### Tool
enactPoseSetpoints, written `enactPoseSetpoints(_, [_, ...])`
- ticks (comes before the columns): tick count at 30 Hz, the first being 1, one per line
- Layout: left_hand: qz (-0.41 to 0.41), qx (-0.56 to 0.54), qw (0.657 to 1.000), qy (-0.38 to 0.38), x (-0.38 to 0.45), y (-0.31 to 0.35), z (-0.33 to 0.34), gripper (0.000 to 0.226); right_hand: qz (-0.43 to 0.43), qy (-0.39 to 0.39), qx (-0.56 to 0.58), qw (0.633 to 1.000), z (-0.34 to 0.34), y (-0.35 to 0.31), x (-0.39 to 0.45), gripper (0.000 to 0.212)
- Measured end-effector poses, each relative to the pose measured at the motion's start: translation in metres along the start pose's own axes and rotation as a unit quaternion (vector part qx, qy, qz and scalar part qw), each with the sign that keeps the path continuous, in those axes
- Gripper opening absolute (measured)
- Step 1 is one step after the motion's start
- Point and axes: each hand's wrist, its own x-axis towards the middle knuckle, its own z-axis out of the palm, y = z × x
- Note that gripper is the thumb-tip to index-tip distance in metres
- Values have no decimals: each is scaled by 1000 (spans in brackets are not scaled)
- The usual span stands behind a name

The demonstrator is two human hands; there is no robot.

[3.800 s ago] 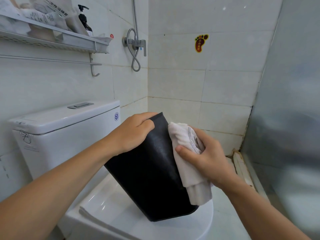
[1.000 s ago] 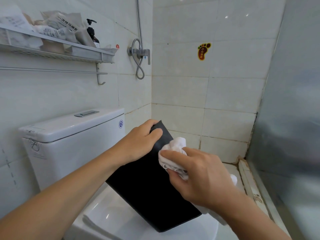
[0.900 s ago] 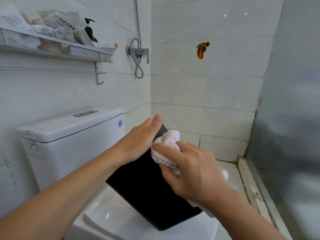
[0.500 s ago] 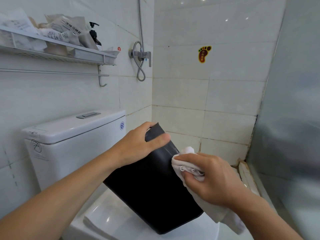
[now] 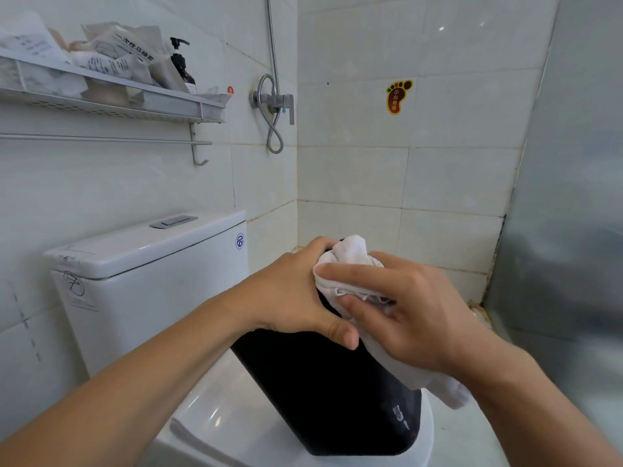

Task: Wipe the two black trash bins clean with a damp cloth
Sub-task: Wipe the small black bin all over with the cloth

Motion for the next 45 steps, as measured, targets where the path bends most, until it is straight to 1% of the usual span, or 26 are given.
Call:
enactPoseSetpoints(3, [15, -3, 1000, -4, 1, 2, 3, 115, -11, -6, -6, 1000, -5, 2, -5, 36])
enactPoseSetpoints(5, [28, 1, 1000, -1, 3, 4, 5, 114, -4, -8, -8, 1000, -6, 5, -7, 37])
enactPoseSetpoints(8, [44, 6, 999, 8, 8, 4, 5, 111, 37, 11, 4, 999, 1, 16, -6, 40])
enactPoseSetpoints(12, [38, 4, 999, 34, 7, -7, 0, 127, 98, 35, 13, 994, 19, 38, -10, 41])
enactPoseSetpoints(14, [36, 2, 998, 42, 6, -13, -1, 128, 123, 42, 28, 991, 27, 44, -15, 40])
enactPoseSetpoints(16, [40, -1, 998, 55, 6, -17, -1, 117, 132, 46, 39, 989, 32, 45, -18, 40])
enactPoseSetpoints(18, [42, -4, 997, 62, 5, -21, -4, 107, 128, 35, 37, 991, 33, 42, -21, 41])
enactPoseSetpoints(23, [17, -34, 997, 66, -3, -44, -24, 94, 121, -62, -6, 991, 34, 39, -42, 40])
enactPoseSetpoints(25, [3, -37, 998, 55, -6, -50, -33, 86, 120, -67, -10, 990, 36, 36, -48, 40])
enactPoseSetpoints(27, [-5, -33, 999, 42, -6, -49, -39, 78, 117, -60, -20, 991, 37, 33, -49, 40])
enactPoseSetpoints(30, [-13, -16, 999, 43, -1, -42, -40, 66, 113, -46, -31, 992, 38, 29, -51, 40])
enactPoseSetpoints(32, [-25, -15, 998, 51, 1, -39, -36, 71, 116, -37, -36, 992, 38, 29, -54, 40])
enactPoseSetpoints(34, [-20, -10, 997, 75, 3, -37, -30, 79, 114, -29, -38, 992, 38, 30, -56, 39])
enactPoseSetpoints(37, [9, -18, 996, 91, 3, -38, -27, 78, 115, -2, -29, 993, 40, 31, -54, 41])
enactPoseSetpoints(41, [29, -9, 999, 27, 4, -34, -33, 86, 117, 81, -10, 990, 42, 24, -39, 42])
enactPoseSetpoints(43, [34, 6, 999, 4, 5, -29, -33, 91, 108, 99, -12, 989, 41, 18, -29, 42])
enactPoseSetpoints(45, [47, 11, 999, -3, 6, -24, -29, 93, 95, 113, -24, 989, 38, 13, -19, 41])
